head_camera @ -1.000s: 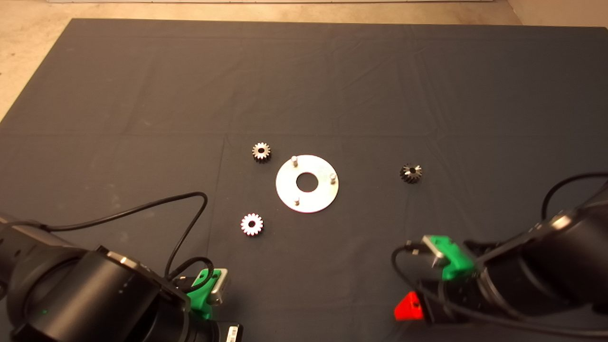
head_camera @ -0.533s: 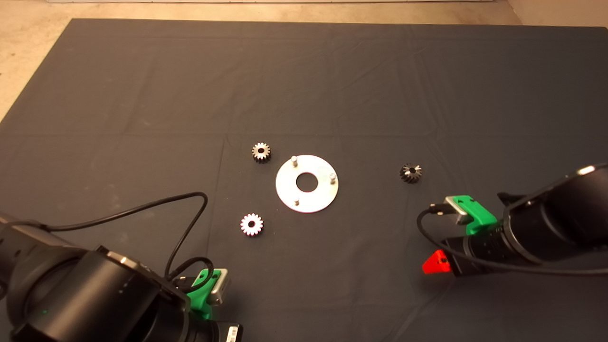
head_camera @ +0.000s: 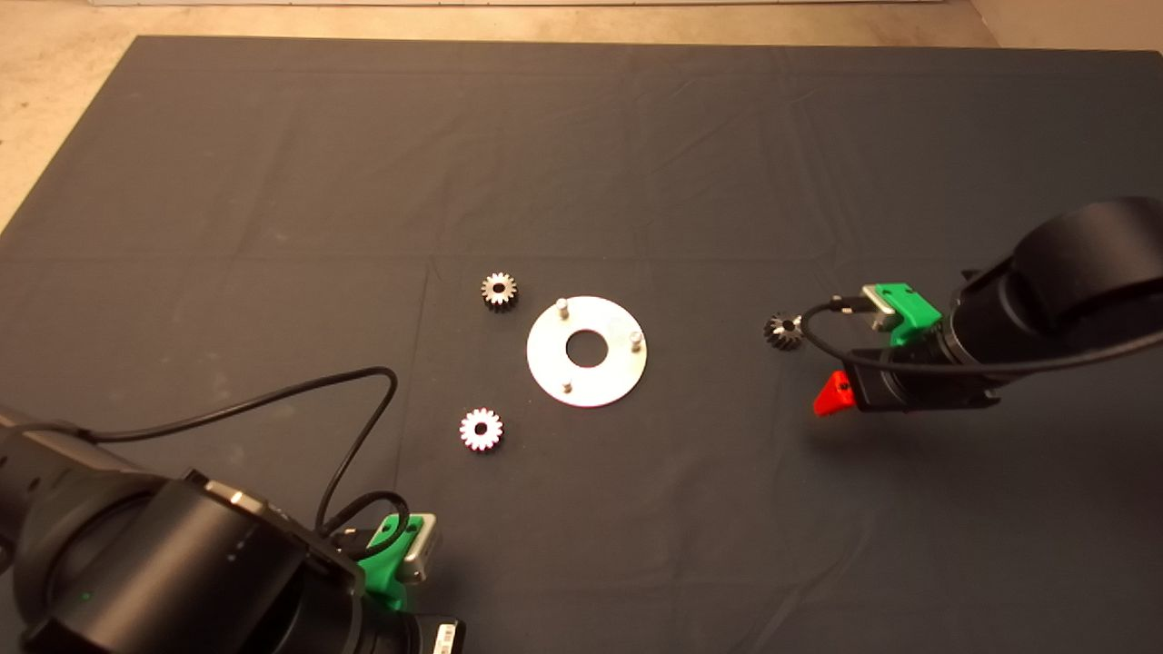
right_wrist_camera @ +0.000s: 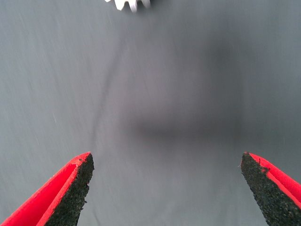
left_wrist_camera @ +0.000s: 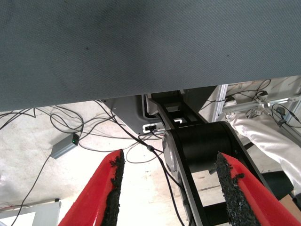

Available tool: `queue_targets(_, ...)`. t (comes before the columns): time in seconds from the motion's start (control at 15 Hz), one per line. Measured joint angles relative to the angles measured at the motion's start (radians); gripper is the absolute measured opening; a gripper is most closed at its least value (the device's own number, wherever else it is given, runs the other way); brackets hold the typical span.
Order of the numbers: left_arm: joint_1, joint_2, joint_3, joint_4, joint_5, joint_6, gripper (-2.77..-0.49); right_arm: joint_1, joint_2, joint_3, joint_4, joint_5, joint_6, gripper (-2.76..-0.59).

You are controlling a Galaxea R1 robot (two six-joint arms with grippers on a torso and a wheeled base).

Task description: Install three planetary gears onto the carrier pins

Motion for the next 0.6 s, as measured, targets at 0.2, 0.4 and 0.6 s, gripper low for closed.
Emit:
queue_targets(0.2,0.000,0.000,0.000,0.000,0.000,0.000,-1.94,0.006,0.047,-0.073,0.000,0.004,-0.045,-1.03)
queue_targets(0.4,0.000,0.000,0.000,0.000,0.000,0.000,-1.94,0.011,0.078,-0.119,0.000,0.003,-0.065,-1.03)
queue_targets(0.6,0.000,0.000,0.000,0.000,0.000,0.000,-1.94,0.011,0.112,-0.162,0.000,0.004,-0.081,-1.03)
